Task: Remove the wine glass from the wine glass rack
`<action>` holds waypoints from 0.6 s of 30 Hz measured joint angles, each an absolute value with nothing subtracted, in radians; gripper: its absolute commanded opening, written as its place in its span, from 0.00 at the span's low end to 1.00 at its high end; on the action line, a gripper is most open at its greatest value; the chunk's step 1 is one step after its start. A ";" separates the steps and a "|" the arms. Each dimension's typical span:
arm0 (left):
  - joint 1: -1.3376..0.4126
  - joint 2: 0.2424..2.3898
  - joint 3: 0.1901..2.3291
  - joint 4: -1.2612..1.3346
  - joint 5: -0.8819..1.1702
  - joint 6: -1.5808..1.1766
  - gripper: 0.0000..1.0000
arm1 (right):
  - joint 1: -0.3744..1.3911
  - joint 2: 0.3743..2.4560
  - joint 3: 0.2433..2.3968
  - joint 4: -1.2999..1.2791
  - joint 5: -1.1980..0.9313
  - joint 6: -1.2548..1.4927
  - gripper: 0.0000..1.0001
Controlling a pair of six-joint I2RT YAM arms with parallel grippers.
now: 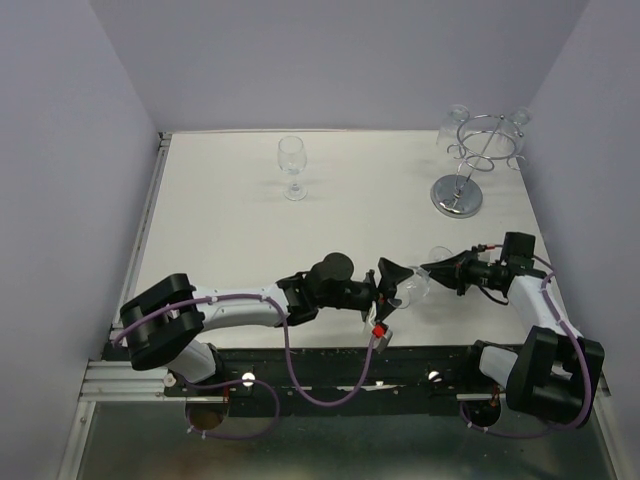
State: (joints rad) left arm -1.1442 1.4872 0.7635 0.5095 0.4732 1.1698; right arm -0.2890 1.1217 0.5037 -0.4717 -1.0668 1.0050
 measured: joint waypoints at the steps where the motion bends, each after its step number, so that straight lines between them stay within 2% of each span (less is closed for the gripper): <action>1: -1.146 1.489 0.763 0.511 0.474 1.169 0.89 | -0.289 1.121 0.501 -0.471 -1.067 1.005 0.01; 12: -1.153 1.507 0.748 0.547 0.484 1.163 0.72 | -0.289 1.105 0.483 -0.480 -1.036 0.995 0.01; 13: -1.153 1.507 0.748 0.546 0.485 1.164 0.70 | -0.289 1.100 0.481 -0.482 -1.031 0.994 0.02; 15: -1.154 1.507 0.748 0.543 0.490 1.166 0.66 | -0.289 1.091 0.475 -0.490 -1.021 0.994 0.14; 18: -1.156 1.508 0.748 0.532 0.493 1.168 0.62 | -0.289 1.088 0.466 -0.494 -1.010 0.995 0.17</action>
